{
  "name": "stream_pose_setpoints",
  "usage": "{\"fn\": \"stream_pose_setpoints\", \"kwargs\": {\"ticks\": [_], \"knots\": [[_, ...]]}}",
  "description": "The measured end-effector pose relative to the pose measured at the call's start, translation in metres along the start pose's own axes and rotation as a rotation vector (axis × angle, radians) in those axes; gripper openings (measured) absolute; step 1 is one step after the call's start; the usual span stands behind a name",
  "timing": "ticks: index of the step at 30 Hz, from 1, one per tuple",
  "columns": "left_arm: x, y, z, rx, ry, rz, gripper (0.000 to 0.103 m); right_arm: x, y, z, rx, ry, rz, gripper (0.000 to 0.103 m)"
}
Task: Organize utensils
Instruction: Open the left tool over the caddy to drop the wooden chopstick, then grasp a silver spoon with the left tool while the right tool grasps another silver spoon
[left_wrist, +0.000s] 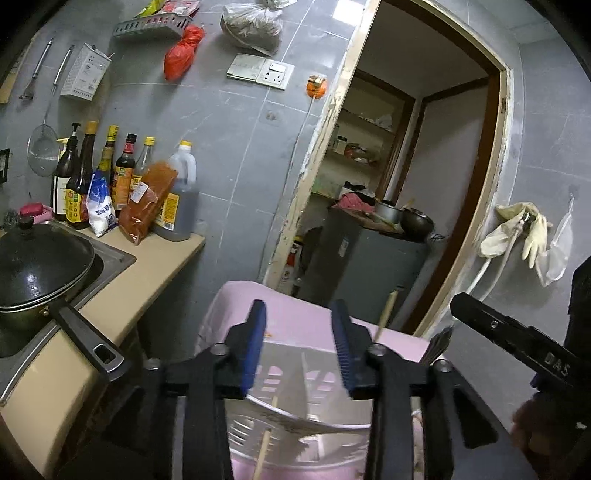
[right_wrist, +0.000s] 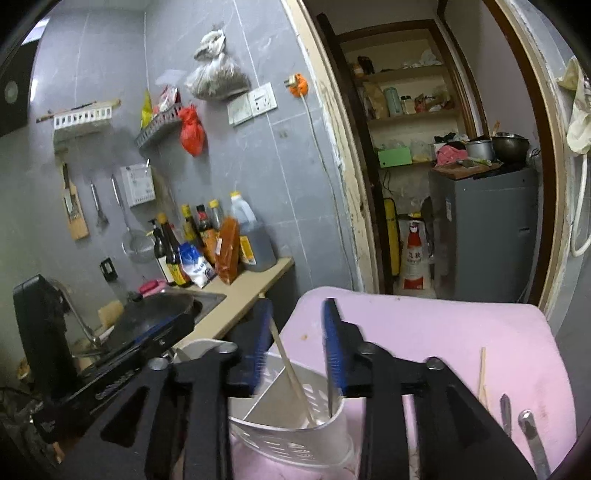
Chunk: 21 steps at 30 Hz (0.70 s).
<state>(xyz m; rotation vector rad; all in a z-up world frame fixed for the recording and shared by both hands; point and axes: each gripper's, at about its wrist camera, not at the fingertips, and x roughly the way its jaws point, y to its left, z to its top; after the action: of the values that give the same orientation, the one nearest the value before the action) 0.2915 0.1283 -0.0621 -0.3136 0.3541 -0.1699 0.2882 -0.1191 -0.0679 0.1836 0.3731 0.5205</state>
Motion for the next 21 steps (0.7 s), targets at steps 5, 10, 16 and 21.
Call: {"fn": "stream_pose_setpoints", "kwargs": {"ticks": [5,10,16,21], "knots": [[-0.016,-0.027,0.013,0.012,0.003,0.006,0.061,-0.028,-0.016,0.013,0.043,-0.059,-0.051,0.087],[-0.032,-0.062,0.021,0.061,-0.026,0.03,0.093,-0.061,-0.033,0.023,0.042,-0.107,-0.103,0.103],[-0.039,-0.106,0.014,0.164,-0.048,0.067,0.094,-0.095,-0.056,0.025,0.006,-0.109,-0.168,0.103],[-0.042,-0.135,-0.004,0.207,-0.084,0.106,0.094,-0.117,-0.077,0.019,-0.038,-0.103,-0.226,0.103]]}}
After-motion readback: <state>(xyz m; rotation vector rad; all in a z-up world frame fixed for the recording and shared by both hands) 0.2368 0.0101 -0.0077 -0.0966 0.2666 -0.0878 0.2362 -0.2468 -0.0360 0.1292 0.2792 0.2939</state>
